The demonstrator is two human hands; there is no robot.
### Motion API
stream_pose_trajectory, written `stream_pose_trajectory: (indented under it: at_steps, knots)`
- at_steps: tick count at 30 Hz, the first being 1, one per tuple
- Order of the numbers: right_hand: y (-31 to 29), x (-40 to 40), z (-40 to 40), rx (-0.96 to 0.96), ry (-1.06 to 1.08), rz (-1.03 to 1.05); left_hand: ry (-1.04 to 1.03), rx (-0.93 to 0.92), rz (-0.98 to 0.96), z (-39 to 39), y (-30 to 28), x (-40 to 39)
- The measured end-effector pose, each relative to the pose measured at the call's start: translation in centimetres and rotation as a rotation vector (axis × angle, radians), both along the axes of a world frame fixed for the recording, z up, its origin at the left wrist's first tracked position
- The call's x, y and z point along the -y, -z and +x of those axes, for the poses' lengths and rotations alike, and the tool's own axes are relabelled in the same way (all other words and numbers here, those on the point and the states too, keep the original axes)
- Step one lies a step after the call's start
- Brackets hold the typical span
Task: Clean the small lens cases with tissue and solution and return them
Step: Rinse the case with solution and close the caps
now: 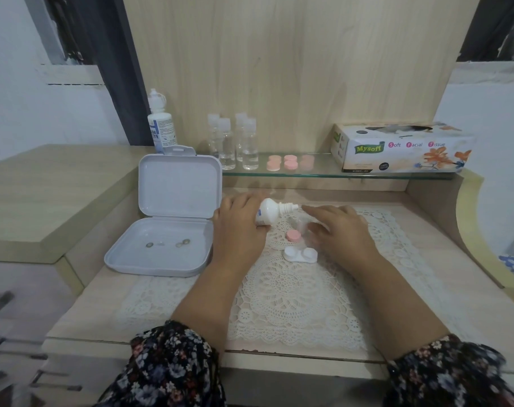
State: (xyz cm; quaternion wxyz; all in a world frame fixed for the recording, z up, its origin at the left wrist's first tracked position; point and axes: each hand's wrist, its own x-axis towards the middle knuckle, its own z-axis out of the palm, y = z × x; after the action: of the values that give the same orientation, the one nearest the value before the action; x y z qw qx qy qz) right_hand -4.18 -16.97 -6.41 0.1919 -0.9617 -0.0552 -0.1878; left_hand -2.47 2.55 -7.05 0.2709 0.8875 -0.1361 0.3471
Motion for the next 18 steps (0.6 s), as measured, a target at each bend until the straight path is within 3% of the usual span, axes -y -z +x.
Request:
stream_pose_trajectory:
  at_steps: [3,8,10,15,18]
  knots:
    - [0.1,-0.6,0.2,0.015,-0.023,-0.090,0.004,-0.014,0.001,-0.1,-0.1,0.0]
    - [0.3,-0.6,0.3,0.064,-0.021,-0.028,0.010,-0.034,0.008,-0.2,-0.2,0.0]
    - [0.2,-0.8,0.3,0.082,-0.037,0.176,0.011,-0.042,0.013,-0.2,-0.2,0.0]
    - [-1.0,-1.0,-0.2,0.108,-0.041,0.910,0.013,-0.040,0.012,-0.3,-0.1,0.1]
    - [-1.7,-1.1,-0.7,0.078,-0.134,1.091,0.005,-0.034,0.011,-0.2,-0.1,0.0]
